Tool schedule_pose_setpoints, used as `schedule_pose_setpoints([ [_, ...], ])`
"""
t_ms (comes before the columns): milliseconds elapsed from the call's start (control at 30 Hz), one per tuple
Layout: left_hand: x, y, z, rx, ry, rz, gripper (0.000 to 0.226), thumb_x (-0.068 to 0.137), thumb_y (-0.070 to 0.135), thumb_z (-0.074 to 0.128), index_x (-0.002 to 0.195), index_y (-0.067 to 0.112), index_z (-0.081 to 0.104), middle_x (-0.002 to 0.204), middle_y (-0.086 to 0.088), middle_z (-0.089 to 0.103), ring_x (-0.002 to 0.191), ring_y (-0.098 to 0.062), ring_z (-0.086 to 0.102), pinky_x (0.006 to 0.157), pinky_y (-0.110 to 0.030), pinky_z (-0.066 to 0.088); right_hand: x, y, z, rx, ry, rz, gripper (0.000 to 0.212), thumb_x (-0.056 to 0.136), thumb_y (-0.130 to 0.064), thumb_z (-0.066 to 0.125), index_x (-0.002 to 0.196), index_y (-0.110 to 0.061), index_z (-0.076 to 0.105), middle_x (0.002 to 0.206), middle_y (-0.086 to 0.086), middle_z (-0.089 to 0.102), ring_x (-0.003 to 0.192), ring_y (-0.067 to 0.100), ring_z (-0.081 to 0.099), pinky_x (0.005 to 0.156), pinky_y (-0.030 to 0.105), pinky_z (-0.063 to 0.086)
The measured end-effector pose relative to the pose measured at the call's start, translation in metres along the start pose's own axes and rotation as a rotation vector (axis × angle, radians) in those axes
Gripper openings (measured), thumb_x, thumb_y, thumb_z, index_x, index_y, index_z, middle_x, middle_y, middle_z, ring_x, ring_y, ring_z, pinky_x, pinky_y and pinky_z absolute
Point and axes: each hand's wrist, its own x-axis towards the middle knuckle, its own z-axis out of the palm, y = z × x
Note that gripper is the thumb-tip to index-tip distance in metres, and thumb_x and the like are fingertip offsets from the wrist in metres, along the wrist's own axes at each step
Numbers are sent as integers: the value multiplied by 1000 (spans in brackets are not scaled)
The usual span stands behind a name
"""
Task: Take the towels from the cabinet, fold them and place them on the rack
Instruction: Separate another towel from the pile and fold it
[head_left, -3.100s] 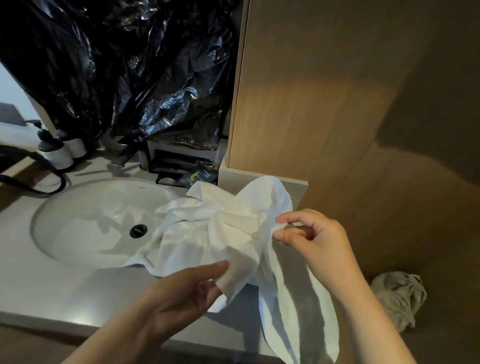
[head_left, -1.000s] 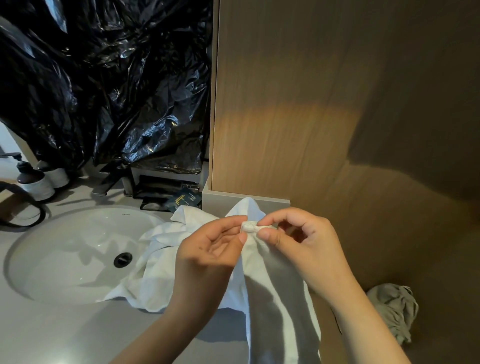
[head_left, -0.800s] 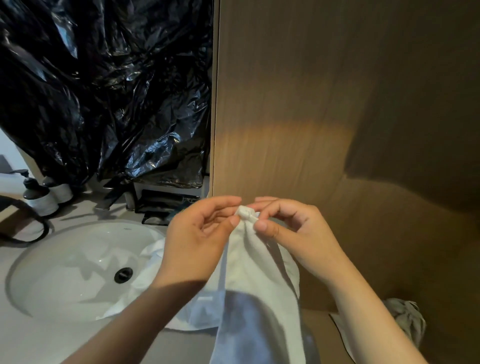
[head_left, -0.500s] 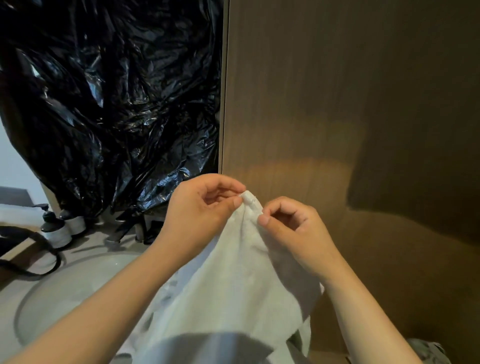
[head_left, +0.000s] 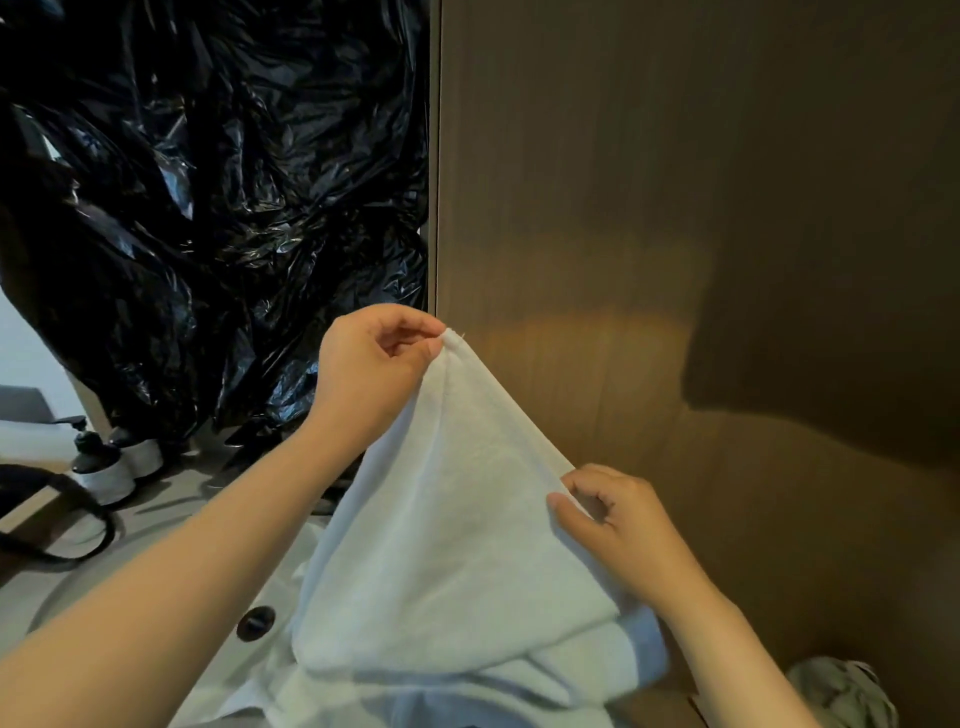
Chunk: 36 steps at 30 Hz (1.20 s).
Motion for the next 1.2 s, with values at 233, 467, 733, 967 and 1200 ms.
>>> schedule_pose_setpoints([
  [233,25,-25,10,18,83,-25,31,84,9,71,76,39,67,75,17,67,70,6,62,61,1,43,-24,41,-18,-73,-29,189,18,96,-32,59,81,-40,64,80,-17,60,74,7,57,63,20,44],
  [467,39,-47,18,9,132,-66,33,83,10,71,71,41,66,67,22,65,66,11,60,57,3,40,-43,62,-31,-238,-51,256,10,97,-40,54,96,-37,64,87,-16,62,82,-1,60,66,19,46],
  [733,45,-56,19,-1,176,-86,29,84,12,70,75,39,66,71,18,65,64,13,59,56,3,40,-42,72,-54,-313,215,304,20,97,-23,54,106,-41,54,100,-28,48,90,-3,55,67,9,40],
  [967,60,-46,12,-80,281,-126,19,84,10,68,84,29,68,78,12,68,67,8,62,56,-4,46,12,45,-107,-377,429,196,28,92,-21,64,109,-43,59,98,-30,41,95,-2,49,71,13,39],
  [1200,59,-45,-4,-143,360,-149,15,83,8,63,91,17,71,77,9,68,63,10,60,56,-2,44,24,13,-119,-215,583,53,18,91,-26,65,97,-43,65,94,-29,63,94,-8,59,68,14,48],
])
